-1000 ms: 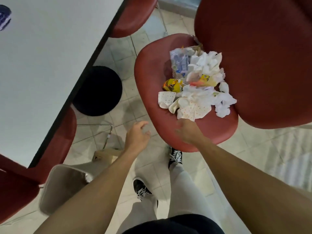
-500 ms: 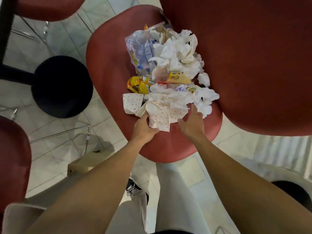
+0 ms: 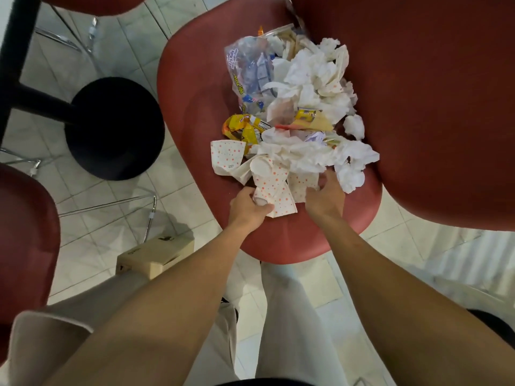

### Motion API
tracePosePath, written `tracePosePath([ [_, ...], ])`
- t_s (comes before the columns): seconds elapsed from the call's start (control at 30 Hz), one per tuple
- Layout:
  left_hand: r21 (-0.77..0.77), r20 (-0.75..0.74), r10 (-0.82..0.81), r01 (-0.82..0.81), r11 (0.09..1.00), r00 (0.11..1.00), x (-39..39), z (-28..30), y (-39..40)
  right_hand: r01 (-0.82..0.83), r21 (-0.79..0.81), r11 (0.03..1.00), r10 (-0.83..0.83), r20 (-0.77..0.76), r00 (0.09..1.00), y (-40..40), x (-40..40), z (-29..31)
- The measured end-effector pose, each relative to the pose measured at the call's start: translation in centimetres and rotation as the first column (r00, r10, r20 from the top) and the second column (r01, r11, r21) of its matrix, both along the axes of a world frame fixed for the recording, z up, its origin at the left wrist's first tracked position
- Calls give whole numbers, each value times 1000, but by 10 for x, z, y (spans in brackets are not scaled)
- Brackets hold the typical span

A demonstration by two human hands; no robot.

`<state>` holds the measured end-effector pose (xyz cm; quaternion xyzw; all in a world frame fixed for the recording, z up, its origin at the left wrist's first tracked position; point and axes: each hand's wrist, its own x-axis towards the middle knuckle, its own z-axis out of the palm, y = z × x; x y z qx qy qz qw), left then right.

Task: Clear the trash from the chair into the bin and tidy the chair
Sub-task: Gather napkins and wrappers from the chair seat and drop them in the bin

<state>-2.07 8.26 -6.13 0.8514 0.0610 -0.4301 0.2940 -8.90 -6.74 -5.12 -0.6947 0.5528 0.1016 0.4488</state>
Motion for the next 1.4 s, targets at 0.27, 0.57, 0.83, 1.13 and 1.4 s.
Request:
tracePosePath([
  [0.27, 10, 25, 47, -47, 999, 999, -16, 45, 55, 49, -238, 970, -59, -34, 998, 31, -36, 56],
  [0.57, -107, 115, 175, -163, 981, 978, -38, 106, 159, -50, -198, 979, 62, 56, 997, 130, -49, 121],
  [0.83, -86, 190, 416, -407, 909, 889, -63, 135, 316, -345, -63, 936, 351, 193, 916, 266, -29, 159],
  [1.13, -53, 266, 681, -695, 717, 682, -119, 146, 476, -643, -17, 766, 630, 226, 743, 414, -15, 163],
  [1.4, 28, 341, 742, -795, 606, 577, -159, 136, 551, -781, 37, 623, 759, 210, 616, 503, -32, 155],
])
